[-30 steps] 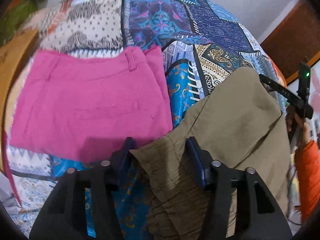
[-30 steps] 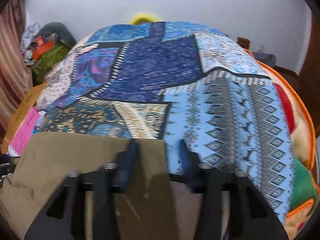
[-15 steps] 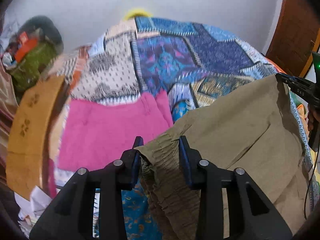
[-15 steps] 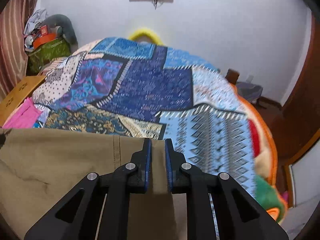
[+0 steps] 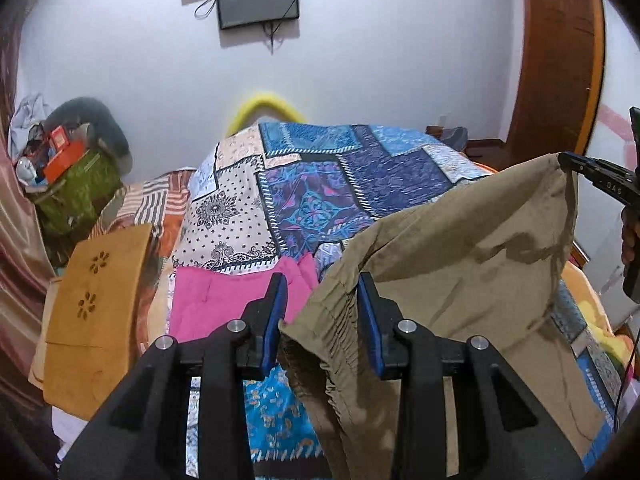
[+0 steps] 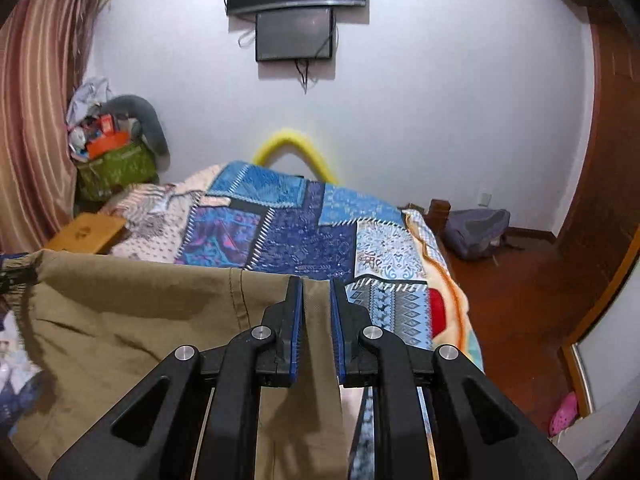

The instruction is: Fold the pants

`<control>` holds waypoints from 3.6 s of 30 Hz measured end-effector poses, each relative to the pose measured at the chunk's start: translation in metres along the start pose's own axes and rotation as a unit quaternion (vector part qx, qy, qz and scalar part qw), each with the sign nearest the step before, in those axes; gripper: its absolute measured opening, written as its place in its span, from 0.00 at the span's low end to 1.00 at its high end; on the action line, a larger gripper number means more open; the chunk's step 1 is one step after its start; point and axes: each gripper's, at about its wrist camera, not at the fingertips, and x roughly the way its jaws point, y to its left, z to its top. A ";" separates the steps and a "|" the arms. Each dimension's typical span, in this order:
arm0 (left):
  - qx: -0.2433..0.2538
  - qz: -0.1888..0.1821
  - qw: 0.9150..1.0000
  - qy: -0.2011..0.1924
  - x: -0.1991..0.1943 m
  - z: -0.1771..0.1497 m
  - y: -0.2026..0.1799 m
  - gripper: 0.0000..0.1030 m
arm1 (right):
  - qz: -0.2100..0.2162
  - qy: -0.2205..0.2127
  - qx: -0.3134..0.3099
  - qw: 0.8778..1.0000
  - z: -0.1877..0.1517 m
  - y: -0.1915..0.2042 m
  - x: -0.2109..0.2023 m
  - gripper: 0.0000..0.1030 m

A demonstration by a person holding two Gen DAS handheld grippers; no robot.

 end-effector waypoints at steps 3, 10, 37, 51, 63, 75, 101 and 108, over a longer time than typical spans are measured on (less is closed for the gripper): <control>0.010 -0.004 1.000 -0.005 -0.019 -0.010 -0.007 0.34 | 0.009 -0.006 0.005 1.000 -0.009 0.000 -0.029 0.11; 0.014 -0.027 1.000 -0.002 -0.052 -0.046 -0.016 0.34 | 0.029 -0.001 0.017 0.999 -0.049 0.006 -0.082 0.11; -0.032 -0.065 0.989 0.128 -0.078 -0.215 -0.020 0.40 | 0.055 0.159 0.075 0.983 -0.233 0.040 -0.140 0.15; 0.030 -0.091 0.992 0.088 -0.114 -0.162 -0.061 0.56 | 0.104 0.101 -0.002 0.989 -0.196 0.094 -0.172 0.39; 0.157 -0.112 0.970 0.148 -0.072 -0.192 -0.127 0.59 | 0.157 0.166 -0.088 0.970 -0.216 0.156 -0.116 0.39; 0.146 -0.119 0.972 0.138 -0.061 -0.179 -0.129 0.50 | 0.178 0.139 -0.080 0.971 -0.208 0.158 -0.108 0.09; 0.082 -0.156 0.971 0.162 -0.092 -0.204 -0.129 0.27 | 0.200 0.162 -0.011 0.966 -0.231 0.144 -0.135 0.10; 0.057 -0.144 0.979 0.135 -0.116 -0.185 -0.099 0.32 | 0.205 0.171 0.003 0.964 -0.219 0.130 -0.145 0.13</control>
